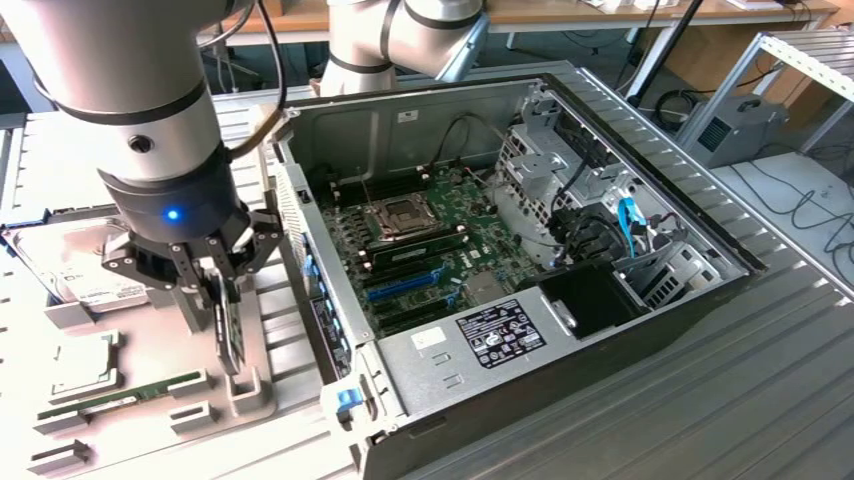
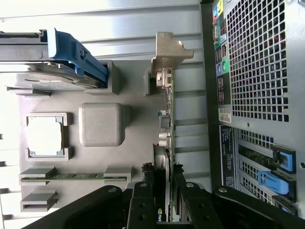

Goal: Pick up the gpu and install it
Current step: 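Pick up the gpu and move the gpu toward the slot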

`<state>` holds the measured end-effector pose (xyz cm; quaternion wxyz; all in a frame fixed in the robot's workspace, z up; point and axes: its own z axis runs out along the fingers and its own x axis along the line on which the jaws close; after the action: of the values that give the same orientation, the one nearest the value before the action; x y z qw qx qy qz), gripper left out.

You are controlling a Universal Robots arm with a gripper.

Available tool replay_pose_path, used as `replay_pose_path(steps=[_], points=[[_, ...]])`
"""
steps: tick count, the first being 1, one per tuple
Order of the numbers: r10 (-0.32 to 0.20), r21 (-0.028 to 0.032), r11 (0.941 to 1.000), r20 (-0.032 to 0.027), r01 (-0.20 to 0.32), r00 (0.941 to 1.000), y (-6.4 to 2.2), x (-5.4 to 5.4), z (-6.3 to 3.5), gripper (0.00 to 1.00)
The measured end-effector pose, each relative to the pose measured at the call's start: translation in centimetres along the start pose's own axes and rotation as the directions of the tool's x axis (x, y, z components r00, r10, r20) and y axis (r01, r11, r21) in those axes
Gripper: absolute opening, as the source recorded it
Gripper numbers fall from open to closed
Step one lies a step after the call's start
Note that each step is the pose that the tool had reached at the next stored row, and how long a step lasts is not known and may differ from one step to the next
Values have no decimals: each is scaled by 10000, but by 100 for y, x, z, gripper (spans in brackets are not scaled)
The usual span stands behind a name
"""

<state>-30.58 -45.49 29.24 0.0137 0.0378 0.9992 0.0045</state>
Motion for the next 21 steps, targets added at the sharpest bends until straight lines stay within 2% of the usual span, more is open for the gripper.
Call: replay_pose_path(steps=[21], points=[[0, 1, 10000, 0, 0, 10000, 1, -4, -150, 26]])
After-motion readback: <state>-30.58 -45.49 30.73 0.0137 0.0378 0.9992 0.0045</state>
